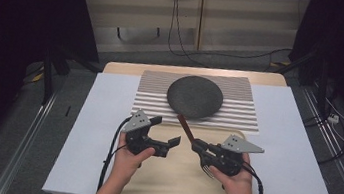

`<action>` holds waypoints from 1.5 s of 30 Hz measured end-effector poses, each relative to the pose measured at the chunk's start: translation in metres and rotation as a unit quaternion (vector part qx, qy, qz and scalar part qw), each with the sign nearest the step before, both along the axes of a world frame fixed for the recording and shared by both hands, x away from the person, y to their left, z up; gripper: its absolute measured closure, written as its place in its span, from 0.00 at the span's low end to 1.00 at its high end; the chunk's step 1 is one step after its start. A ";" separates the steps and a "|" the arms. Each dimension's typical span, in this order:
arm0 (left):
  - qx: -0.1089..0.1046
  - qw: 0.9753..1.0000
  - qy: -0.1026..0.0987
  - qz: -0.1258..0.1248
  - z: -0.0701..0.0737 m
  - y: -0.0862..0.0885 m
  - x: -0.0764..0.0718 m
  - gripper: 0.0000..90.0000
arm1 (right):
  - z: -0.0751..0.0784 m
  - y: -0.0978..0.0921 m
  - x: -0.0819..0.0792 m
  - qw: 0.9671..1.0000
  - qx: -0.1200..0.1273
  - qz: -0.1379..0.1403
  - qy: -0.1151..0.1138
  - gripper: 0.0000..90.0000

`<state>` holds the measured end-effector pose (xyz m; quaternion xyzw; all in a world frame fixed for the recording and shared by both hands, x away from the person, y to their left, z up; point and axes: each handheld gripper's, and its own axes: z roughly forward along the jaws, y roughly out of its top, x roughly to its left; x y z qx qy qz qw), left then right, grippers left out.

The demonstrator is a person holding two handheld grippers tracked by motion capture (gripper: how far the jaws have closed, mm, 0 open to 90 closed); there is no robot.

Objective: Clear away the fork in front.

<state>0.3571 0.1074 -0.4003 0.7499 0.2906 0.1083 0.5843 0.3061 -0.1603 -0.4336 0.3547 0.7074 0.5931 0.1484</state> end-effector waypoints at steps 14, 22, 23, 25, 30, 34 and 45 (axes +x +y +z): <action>-0.014 1.000 0.028 -0.004 -0.005 -0.012 0.003 0.14 | 0.000 0.006 0.000 1.000 -0.009 0.006 -0.006 0.87; -0.031 0.998 0.046 -0.022 -0.005 -0.018 0.003 0.39 | -0.001 0.012 0.000 1.000 -0.016 0.013 -0.011 0.87; -0.033 0.998 0.051 -0.024 -0.005 -0.019 0.003 0.43 | -0.001 0.013 0.000 1.000 -0.017 0.013 -0.013 0.87; -0.038 0.997 0.055 -0.030 -0.006 -0.019 0.003 0.51 | 0.000 0.013 -0.001 1.000 -0.016 0.013 -0.014 0.87; -0.072 0.993 0.079 -0.047 -0.004 -0.018 0.004 0.77 | 0.004 0.014 -0.001 1.000 -0.007 0.016 -0.023 0.87; -0.094 0.988 0.101 -0.074 0.000 -0.017 0.005 0.85 | 0.006 0.015 -0.001 0.999 -0.003 0.019 -0.026 0.87; -0.079 0.986 0.126 -0.081 0.015 0.001 0.008 0.88 | 0.007 0.010 -0.002 0.999 0.004 0.008 -0.036 0.70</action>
